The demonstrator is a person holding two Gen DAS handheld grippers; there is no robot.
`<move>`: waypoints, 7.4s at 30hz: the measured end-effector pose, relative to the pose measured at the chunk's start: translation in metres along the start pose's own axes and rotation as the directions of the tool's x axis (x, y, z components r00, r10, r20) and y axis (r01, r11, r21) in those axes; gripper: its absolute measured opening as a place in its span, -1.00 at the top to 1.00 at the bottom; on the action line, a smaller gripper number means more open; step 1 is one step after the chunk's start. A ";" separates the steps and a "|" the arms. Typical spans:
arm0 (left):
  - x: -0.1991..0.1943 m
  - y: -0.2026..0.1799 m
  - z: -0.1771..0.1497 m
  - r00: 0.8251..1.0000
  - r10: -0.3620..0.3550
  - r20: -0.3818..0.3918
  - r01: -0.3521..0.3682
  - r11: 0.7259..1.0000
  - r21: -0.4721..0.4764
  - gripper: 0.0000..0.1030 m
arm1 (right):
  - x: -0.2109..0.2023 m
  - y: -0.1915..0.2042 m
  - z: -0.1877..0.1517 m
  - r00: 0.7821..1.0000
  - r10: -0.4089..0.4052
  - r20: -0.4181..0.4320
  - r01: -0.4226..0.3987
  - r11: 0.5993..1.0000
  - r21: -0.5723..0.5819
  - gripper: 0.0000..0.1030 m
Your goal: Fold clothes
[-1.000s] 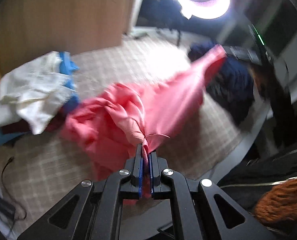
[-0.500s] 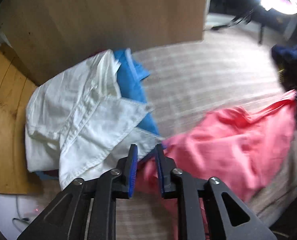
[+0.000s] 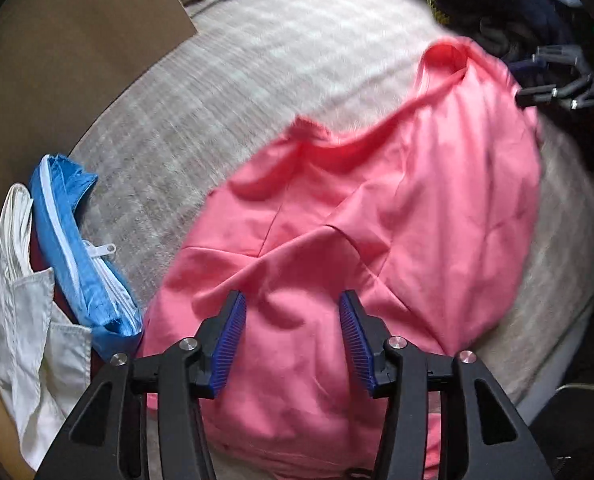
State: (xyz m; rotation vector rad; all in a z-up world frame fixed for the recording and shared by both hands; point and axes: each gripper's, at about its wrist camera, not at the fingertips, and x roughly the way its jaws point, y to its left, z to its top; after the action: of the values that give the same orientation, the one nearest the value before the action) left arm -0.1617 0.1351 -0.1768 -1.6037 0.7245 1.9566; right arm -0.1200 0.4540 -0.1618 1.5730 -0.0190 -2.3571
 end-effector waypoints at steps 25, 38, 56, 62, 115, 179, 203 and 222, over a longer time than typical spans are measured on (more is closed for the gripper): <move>-0.055 0.118 0.021 0.972 0.212 0.103 -0.182 0.952 -0.246 0.23 | 0.016 0.009 0.092 0.997 -0.081 0.012 0.082 0.983 -0.162 -0.08; 0.038 0.093 0.084 0.975 0.203 -0.096 -0.198 0.979 0.055 0.08 | 0.087 0.014 0.114 0.990 0.034 -0.137 -0.070 0.961 -0.269 -0.10; 0.001 0.089 0.055 0.998 0.056 0.012 -0.055 0.997 -0.049 0.92 | 0.049 0.025 0.093 0.996 0.084 -0.020 -0.086 0.977 -0.196 0.93; -0.111 0.085 0.031 0.962 0.114 0.246 -0.089 0.990 -0.108 0.93 | -0.053 0.041 0.091 0.980 0.059 0.191 -0.023 0.983 -0.182 0.94; -0.377 0.013 -0.029 0.708 0.410 0.575 -0.364 0.910 -0.201 0.95 | -0.358 0.144 0.064 0.584 -0.416 0.697 0.589 0.808 -0.011 0.95; -0.030 0.083 -0.004 0.968 0.225 0.108 -0.205 0.963 -0.173 0.80 | -0.114 0.008 -0.095 0.965 -0.248 0.081 0.217 0.936 0.275 0.20; -0.056 -0.130 -0.277 0.999 0.030 0.042 -0.027 0.997 -0.071 0.34 | -0.115 0.112 -0.285 0.998 -0.015 0.058 0.005 0.985 0.172 0.20; -0.065 -0.103 -0.258 0.989 -0.091 0.120 0.115 0.969 -0.219 0.93 | -0.102 0.126 -0.294 0.996 0.009 0.083 -0.024 0.982 0.188 0.20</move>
State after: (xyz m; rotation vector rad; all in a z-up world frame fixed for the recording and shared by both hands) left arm 0.1038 0.0311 -0.1640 -1.6121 0.3787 2.0909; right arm 0.2129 0.4063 -0.1644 1.5494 -0.2809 -2.4676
